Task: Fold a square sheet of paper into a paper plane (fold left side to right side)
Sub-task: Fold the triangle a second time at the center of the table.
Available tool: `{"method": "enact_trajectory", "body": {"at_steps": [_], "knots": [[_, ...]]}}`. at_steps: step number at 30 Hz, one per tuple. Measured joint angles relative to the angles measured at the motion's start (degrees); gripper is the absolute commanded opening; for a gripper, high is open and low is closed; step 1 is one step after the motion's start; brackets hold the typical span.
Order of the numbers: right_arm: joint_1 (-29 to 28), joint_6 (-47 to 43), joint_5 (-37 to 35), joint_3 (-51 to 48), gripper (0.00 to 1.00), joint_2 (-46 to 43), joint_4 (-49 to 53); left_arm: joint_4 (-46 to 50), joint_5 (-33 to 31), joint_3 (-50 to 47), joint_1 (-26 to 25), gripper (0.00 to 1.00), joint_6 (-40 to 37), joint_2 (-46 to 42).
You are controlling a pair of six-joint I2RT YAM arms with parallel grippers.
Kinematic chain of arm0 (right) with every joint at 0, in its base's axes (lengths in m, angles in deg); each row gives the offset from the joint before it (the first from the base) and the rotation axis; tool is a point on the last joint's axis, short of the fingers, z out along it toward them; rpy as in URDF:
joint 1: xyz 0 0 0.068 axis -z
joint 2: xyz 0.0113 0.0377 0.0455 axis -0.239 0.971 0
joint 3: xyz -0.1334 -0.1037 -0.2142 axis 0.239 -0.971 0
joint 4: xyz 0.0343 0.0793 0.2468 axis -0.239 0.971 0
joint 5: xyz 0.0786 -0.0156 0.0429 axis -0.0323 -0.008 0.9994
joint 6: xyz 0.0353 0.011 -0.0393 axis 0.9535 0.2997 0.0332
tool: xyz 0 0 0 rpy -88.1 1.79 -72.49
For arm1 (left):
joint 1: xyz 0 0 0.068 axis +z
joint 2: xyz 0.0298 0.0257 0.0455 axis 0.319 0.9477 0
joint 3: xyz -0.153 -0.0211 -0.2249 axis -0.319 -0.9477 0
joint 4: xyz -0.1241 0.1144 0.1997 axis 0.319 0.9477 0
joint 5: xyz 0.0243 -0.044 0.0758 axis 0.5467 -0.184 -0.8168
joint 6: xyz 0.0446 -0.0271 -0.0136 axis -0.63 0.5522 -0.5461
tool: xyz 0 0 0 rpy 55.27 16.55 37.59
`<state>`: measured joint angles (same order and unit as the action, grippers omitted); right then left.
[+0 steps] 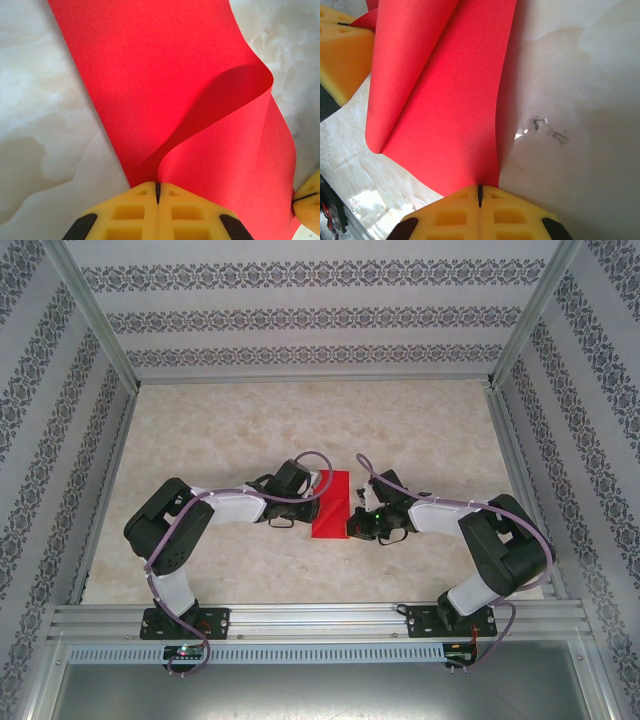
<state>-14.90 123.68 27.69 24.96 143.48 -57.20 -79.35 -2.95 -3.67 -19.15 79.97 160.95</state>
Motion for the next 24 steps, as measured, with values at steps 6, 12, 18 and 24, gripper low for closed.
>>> {"method": "enact_trajectory", "body": {"at_steps": [6,12,18,24], "knots": [[2.67,1.09,1.75,-1.14,0.05,-3.26,-0.22,0.02,0.00,0.00,0.00,0.00,0.00,0.00],[4.92,5.66,5.31,-1.29,0.00,-4.81,-8.17,0.02,0.00,0.00,0.00,0.00,0.00,0.00],[4.44,13.42,7.17,-0.46,0.00,2.43,-21.92,0.02,0.00,0.00,0.00,0.00,-0.17,0.02],[2.19,16.02,7.15,3.23,0.00,8.02,-26.53,0.20,-0.02,0.48,-0.02,0.00,-0.26,0.39]]}}
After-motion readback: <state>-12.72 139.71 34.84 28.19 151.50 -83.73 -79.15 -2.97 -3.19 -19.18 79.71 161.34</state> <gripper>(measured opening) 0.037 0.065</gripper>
